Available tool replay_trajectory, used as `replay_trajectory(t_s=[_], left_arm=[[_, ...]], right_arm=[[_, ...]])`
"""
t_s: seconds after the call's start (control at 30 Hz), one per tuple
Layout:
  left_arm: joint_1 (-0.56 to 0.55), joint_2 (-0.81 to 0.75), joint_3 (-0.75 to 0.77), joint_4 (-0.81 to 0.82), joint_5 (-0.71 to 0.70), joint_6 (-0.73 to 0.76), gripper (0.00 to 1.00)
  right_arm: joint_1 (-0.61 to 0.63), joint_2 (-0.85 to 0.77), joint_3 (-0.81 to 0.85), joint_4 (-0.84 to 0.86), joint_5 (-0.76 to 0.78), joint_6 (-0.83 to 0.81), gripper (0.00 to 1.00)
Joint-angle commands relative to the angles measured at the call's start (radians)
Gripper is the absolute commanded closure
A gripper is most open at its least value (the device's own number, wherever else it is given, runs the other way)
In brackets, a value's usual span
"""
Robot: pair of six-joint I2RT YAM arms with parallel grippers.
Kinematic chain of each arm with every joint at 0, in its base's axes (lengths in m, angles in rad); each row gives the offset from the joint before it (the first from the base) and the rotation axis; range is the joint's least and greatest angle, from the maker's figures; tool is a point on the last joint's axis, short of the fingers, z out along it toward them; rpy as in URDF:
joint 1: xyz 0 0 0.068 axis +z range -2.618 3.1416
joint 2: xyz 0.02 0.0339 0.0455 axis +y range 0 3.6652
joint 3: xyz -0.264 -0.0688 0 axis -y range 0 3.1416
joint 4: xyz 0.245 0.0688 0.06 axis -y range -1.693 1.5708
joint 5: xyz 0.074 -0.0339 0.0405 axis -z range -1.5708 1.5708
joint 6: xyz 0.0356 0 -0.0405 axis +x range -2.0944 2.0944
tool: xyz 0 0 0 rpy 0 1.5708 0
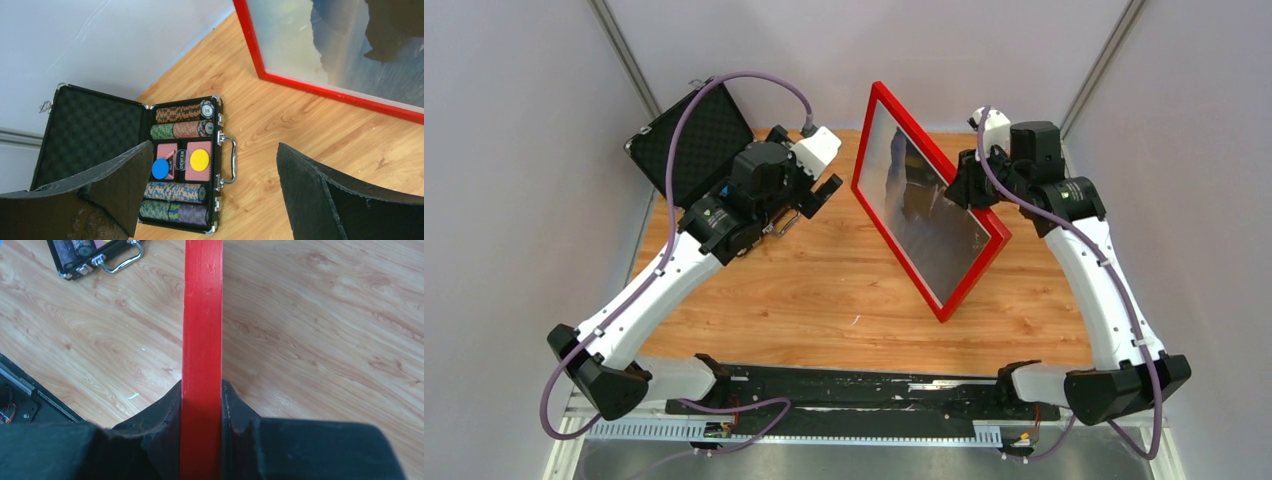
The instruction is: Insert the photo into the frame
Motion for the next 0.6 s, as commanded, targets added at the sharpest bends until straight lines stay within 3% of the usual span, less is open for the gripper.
replay_trajectory(t_s=[0.0, 0.57], left_arm=[[0.009, -0.063, -0.024, 0.077, 0.013, -0.031, 0.00], [0.013, -0.068, -0.102, 0.085, 0.023, -0.042, 0.00]], right_arm=[[-0.043, -0.066, -0.050, 0.147, -0.021, 0.095, 1.00], [-0.239, -0.030, -0.131, 0.211, -0.183, 0.261, 1.00]])
